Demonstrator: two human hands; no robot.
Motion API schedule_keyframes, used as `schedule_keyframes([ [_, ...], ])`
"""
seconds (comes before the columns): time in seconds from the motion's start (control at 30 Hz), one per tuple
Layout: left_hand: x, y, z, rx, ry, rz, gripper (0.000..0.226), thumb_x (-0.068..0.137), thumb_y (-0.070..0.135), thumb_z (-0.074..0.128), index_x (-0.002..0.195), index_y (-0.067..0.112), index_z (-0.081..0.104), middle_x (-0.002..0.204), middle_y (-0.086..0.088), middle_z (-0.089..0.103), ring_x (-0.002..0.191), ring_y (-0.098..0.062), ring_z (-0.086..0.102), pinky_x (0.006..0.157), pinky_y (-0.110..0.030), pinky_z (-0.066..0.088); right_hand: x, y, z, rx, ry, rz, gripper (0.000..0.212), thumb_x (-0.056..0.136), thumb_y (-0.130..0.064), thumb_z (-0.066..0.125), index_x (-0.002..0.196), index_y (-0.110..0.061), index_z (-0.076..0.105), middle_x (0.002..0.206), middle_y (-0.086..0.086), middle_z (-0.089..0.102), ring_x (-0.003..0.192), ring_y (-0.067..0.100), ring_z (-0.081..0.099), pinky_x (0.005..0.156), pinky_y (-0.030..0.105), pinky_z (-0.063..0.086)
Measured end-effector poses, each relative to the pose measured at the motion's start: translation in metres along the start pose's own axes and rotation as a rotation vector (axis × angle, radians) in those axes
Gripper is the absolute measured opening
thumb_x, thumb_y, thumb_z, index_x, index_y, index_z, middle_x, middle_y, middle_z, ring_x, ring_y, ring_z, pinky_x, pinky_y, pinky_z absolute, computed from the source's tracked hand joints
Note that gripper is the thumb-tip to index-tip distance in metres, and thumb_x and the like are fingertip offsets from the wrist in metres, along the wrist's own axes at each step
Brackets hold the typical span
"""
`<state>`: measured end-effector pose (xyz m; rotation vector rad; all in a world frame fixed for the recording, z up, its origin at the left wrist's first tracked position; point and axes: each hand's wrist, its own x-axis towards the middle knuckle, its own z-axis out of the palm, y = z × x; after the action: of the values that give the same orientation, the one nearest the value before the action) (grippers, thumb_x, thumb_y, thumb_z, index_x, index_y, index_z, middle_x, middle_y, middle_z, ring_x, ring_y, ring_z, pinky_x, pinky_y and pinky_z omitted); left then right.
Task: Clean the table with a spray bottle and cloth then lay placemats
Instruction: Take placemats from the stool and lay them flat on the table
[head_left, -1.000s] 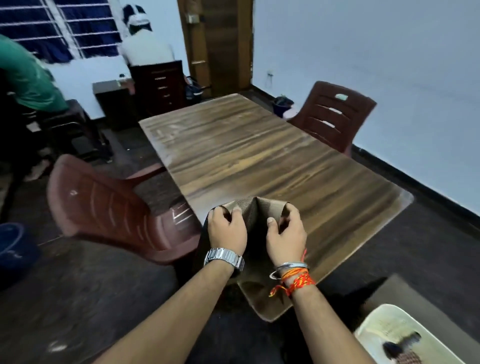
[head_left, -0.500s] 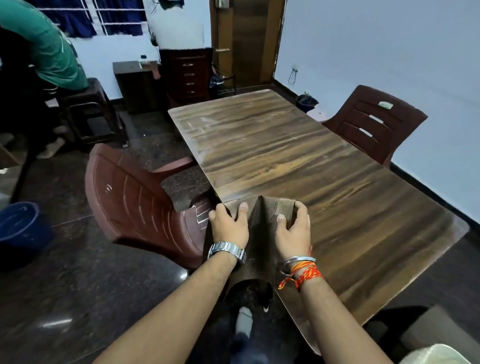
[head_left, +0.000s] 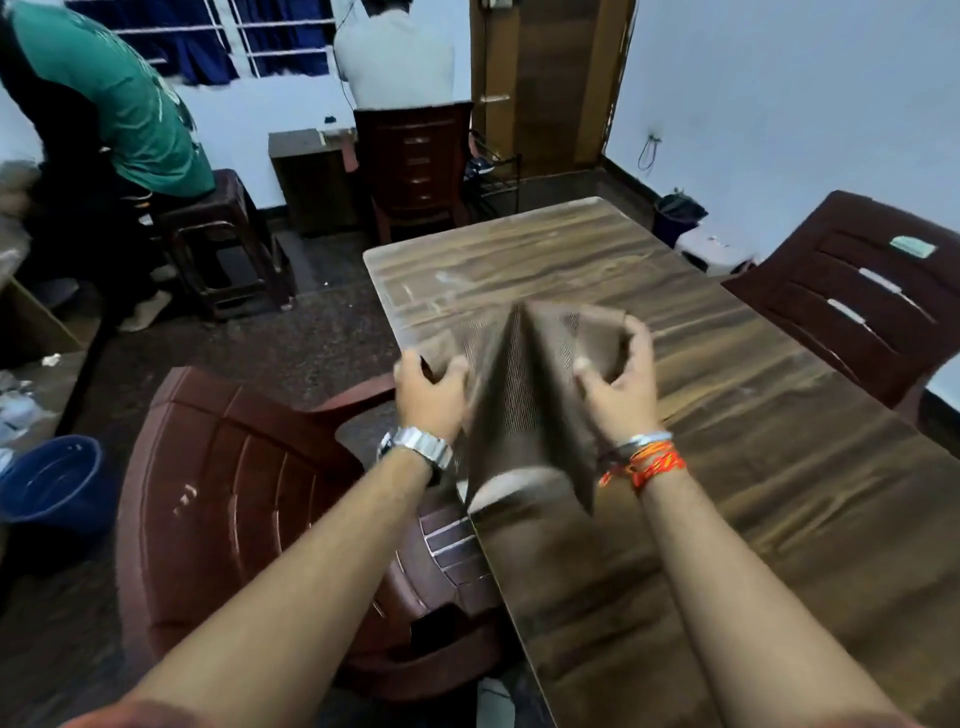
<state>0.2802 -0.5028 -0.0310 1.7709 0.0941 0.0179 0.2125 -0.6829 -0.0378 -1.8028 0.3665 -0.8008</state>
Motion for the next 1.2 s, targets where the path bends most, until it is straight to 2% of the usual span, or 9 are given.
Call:
schedule_keyframes([
  [0.13,0.042,0.023,-0.012,-0.447,-0.088,0.034,0.028,0.084,-0.006,0.067,0.089,0.021,0.062,0.091,-0.003,0.069,0.083,-0.018,0.066,0.081,-0.034,0.056,0.060,-0.001,-0.025,0.209,-0.045,-0.030,0.052,0.075,0.005,0.066,0.118,-0.017,0.045,0.117,0.007,0.055,0.112,0.018,0.053,0.104,0.031,0.040],
  [0.3,0.053,-0.062,-0.002,0.058,-0.236,-0.404,0.038,0.052,0.011,0.078,0.086,0.012,0.060,0.083,-0.015,0.063,0.071,-0.025,0.061,0.063,-0.041,0.052,0.058,0.084,-0.051,-0.252,-0.431,0.386,0.058,0.072,0.011,0.068,0.124,-0.008,0.050,0.113,0.004,0.061,0.104,0.010,0.059,0.101,0.031,0.041],
  [0.4,0.030,-0.098,0.009,0.353,-0.387,-0.515,0.044,0.066,0.002,0.075,0.105,0.008,0.056,0.087,-0.009,0.063,0.071,-0.023,0.062,0.060,-0.032,0.055,0.041,0.113,-0.052,-0.563,-0.526,0.552,0.062,0.069,0.004,0.062,0.128,-0.007,0.048,0.118,0.009,0.061,0.107,0.024,0.057,0.090,0.022,0.040],
  [0.5,0.020,-0.107,0.019,0.530,-0.429,-0.656,0.097,0.075,0.014,0.076,0.150,0.001,0.015,0.124,-0.016,0.055,0.108,-0.029,0.060,0.083,-0.030,0.052,0.034,0.123,-0.041,-0.766,-0.542,0.655,0.053,0.077,-0.001,0.059,0.127,-0.001,0.041,0.121,0.022,0.057,0.111,0.035,0.055,0.090,0.031,0.041],
  [0.57,0.023,-0.108,0.024,0.525,-0.412,-0.684,0.112,0.077,0.023,0.074,0.155,0.005,-0.004,0.127,-0.016,0.051,0.101,-0.026,0.056,0.079,-0.028,0.048,0.036,0.126,-0.034,-0.765,-0.505,0.725,0.058,0.075,-0.008,0.065,0.127,-0.003,0.039,0.118,0.020,0.058,0.109,0.035,0.056,0.091,0.034,0.043],
  [0.8,0.041,-0.104,0.032,0.391,-0.137,-0.440,0.073,0.081,0.059,0.067,0.131,0.006,0.055,0.133,-0.015,0.057,0.123,-0.033,0.054,0.102,-0.036,0.043,0.062,0.112,-0.013,-0.465,-0.100,0.675,0.056,0.079,-0.058,0.064,0.097,-0.005,0.063,0.106,0.015,0.066,0.105,0.032,0.059,0.085,0.033,0.040],
  [1.0,0.062,-0.073,0.030,0.156,0.088,-0.229,0.049,0.091,0.037,0.066,0.130,0.008,0.061,0.100,-0.003,0.070,0.086,-0.013,0.062,0.073,-0.023,0.045,0.094,0.090,-0.002,-0.124,-0.013,0.426,0.043,0.082,-0.016,0.073,0.121,-0.003,0.062,0.110,0.006,0.065,0.102,0.012,0.056,0.083,0.006,0.039],
  [1.1,0.065,-0.064,0.027,0.084,0.136,0.043,0.041,0.092,0.022,0.067,0.131,0.011,0.061,0.087,0.000,0.070,0.070,-0.004,0.061,0.069,-0.010,0.046,0.104,0.083,-0.006,0.132,0.000,0.193,0.038,0.084,-0.007,0.070,0.120,-0.016,0.061,0.119,0.008,0.064,0.110,0.014,0.059,0.097,0.019,0.044],
  [1.2,0.062,-0.071,0.033,0.250,0.108,-0.031,0.029,0.096,0.029,0.062,0.115,0.008,0.065,0.096,-0.014,0.071,0.090,-0.029,0.065,0.075,-0.032,0.045,0.105,0.100,-0.002,-0.081,-0.029,0.240,0.056,0.079,-0.030,0.073,0.131,-0.023,0.053,0.127,0.005,0.060,0.119,0.019,0.056,0.106,0.033,0.040],
])
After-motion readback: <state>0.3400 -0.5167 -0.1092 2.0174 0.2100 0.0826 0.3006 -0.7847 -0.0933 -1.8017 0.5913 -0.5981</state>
